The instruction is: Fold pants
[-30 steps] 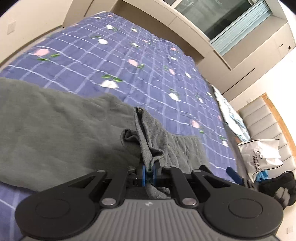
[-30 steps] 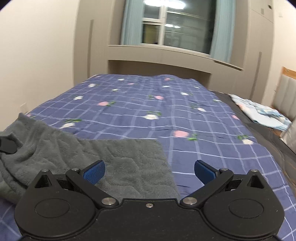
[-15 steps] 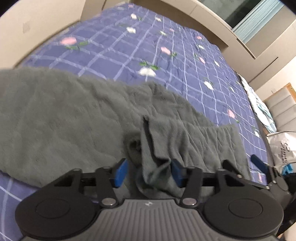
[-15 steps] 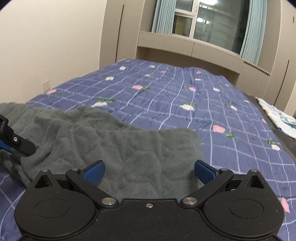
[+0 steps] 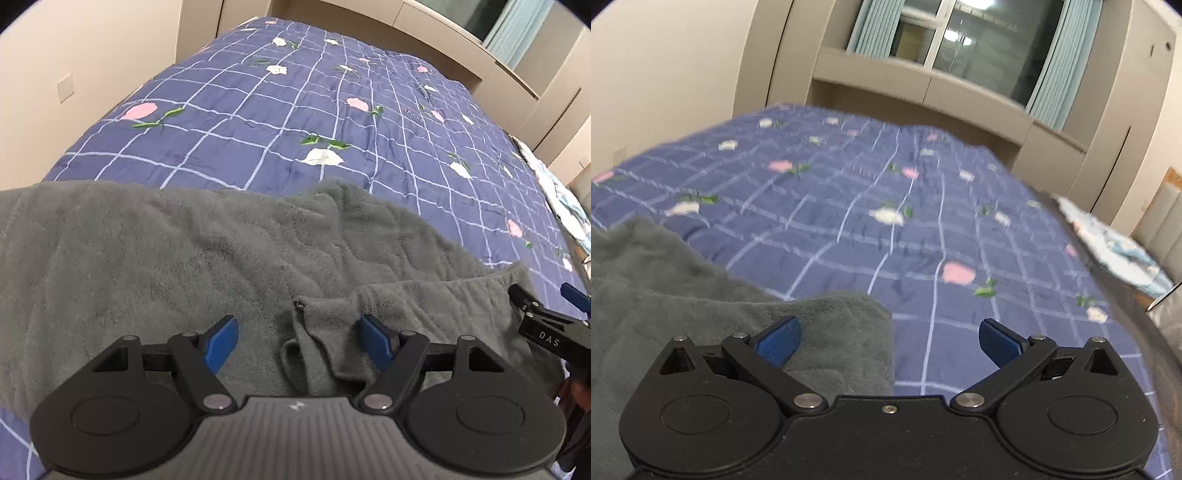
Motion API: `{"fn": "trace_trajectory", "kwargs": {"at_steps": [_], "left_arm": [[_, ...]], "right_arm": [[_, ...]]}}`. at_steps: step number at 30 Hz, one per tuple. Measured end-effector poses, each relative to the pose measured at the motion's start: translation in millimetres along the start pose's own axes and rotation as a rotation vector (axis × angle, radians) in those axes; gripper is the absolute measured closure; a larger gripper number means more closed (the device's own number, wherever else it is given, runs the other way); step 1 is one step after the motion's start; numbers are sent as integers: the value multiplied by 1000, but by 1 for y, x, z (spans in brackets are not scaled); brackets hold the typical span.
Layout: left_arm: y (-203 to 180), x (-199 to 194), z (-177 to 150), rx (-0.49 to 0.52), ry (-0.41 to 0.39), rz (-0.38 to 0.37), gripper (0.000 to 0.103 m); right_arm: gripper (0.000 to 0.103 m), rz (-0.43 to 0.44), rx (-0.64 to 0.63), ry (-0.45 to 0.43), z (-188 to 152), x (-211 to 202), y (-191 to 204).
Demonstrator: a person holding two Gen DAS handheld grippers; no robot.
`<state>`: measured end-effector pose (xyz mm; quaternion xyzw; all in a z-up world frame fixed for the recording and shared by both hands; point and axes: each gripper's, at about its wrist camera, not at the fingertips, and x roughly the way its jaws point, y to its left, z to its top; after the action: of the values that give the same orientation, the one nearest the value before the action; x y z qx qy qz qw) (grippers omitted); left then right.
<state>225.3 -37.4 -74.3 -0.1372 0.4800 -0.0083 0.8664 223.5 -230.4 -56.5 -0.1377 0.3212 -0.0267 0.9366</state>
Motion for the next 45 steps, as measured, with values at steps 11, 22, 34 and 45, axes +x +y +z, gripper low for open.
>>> {"fn": "trace_trajectory", "kwargs": {"at_steps": [11,22,34,45], "left_arm": [[-3,-14,-7,71,-17,22,15],[-6,-29,-46,223,-2,72,9],[33,-79,-36,93,-67,82,2],[138,-115,-49,-141,-169,208,1]], "right_arm": [[0,-7,43,-14,-14,-6,5],[0,58,26,-27,-64,-71,36],[0,162,8,-99,-42,-105,66],[0,285,-50,-126,-19,-111,138]]}}
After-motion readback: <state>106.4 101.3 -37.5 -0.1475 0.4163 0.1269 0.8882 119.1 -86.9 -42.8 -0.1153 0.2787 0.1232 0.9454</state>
